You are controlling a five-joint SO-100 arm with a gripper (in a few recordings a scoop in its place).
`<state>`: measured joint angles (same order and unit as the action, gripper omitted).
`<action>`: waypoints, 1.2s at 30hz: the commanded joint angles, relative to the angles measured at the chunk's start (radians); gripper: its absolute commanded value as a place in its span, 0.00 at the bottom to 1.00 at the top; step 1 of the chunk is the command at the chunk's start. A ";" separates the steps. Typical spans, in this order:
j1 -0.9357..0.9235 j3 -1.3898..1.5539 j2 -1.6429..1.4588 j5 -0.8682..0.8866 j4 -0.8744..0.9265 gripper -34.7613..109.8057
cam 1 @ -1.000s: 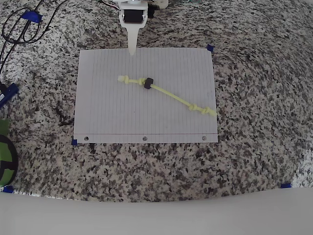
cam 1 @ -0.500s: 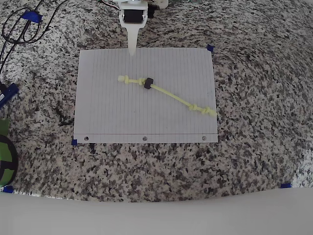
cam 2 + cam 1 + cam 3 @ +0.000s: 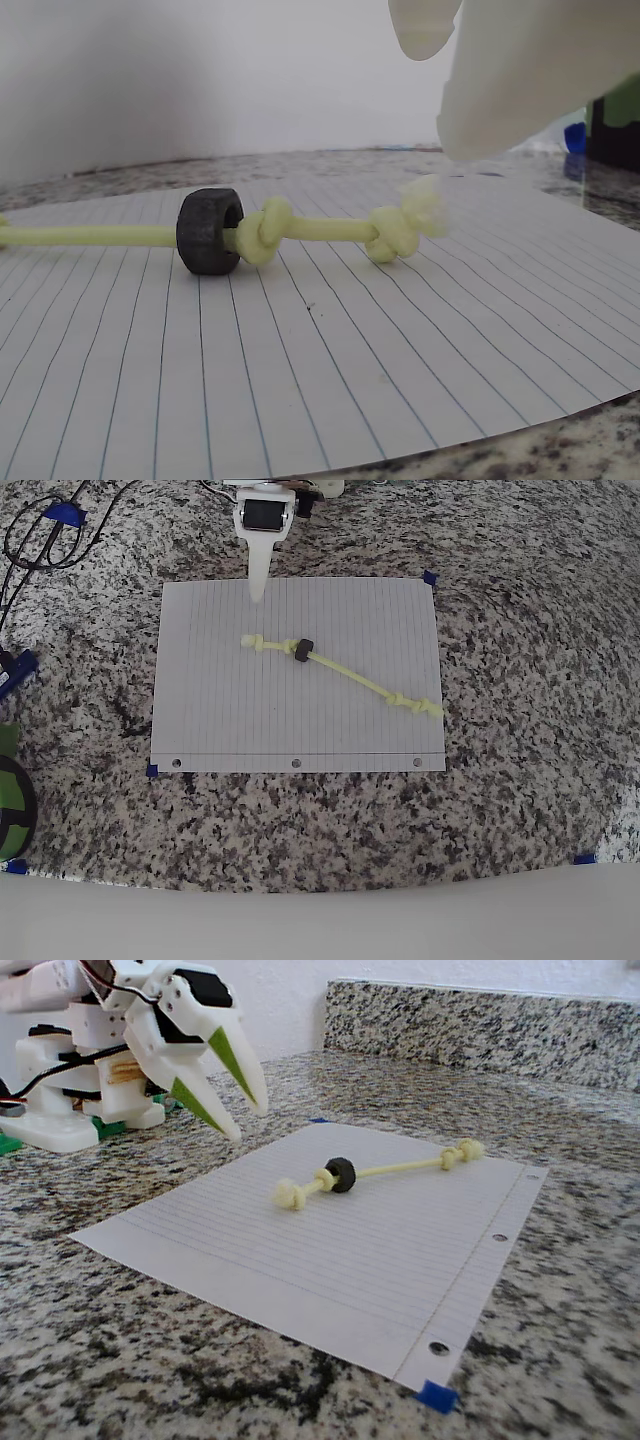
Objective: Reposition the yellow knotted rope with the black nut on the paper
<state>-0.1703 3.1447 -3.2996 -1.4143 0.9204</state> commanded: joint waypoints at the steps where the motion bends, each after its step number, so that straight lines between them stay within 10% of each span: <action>1: -0.015 -0.063 0.081 0.003 -0.041 0.49; 36: -0.012 -0.615 1.022 0.038 -0.101 0.48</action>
<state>-0.1963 2.5970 -2.3424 -1.3837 0.8115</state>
